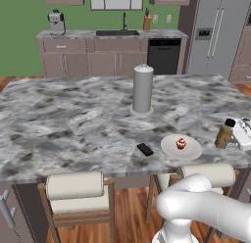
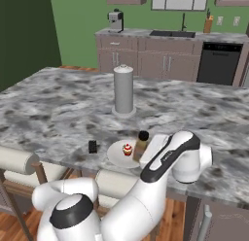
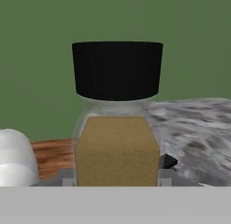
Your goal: Take the cinnamon bottle from the cabinet and place it on the dining table, next to the plate with the cupcake. Then take the chocolate from the dining counter and place it on the cupcake plate.
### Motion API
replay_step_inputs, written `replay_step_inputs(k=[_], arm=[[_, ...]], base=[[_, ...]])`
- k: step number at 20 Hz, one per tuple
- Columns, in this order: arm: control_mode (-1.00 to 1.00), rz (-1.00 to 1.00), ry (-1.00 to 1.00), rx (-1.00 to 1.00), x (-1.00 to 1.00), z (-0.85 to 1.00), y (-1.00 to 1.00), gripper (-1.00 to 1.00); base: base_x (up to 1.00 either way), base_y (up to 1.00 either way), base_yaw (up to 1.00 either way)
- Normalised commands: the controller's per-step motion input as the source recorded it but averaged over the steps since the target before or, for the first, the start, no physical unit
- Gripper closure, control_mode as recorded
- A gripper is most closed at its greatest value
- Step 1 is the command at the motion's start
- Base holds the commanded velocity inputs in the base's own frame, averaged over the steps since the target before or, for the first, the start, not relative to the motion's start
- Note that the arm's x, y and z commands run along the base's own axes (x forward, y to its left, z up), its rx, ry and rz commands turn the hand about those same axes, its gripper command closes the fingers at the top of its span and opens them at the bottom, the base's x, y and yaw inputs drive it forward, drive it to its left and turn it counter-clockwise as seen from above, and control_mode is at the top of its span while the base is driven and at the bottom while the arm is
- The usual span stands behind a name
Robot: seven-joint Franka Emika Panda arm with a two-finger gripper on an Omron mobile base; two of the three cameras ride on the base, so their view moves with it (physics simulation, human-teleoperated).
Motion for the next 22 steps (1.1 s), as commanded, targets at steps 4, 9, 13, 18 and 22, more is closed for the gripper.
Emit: replay_step_inputs(k=[4, 9, 13, 18, 22], arm=[[-1.0, 0.0, -0.01, -0.03, 0.07, -0.37, -0.01, 1.0], [-1.0, 0.0, -0.02, -0.08, 0.13, -0.27, -0.05, 1.0], [-1.0, 0.0, 0.0, -0.08, 0.09, -0.15, -0.18, 1.0], [-1.0, 0.0, 0.0, -0.04, 0.08, -0.11, -0.21, 1.0], [-1.0, 0.0, 0.0, 0.03, 0.24, -0.14, -0.08, 1.0]], base=[[0.0, 0.0, 0.0], [0.0, 0.0, 0.0], [0.0, 0.0, 0.0], [0.0, 0.0, 0.0], [0.0, 0.0, 0.0]])
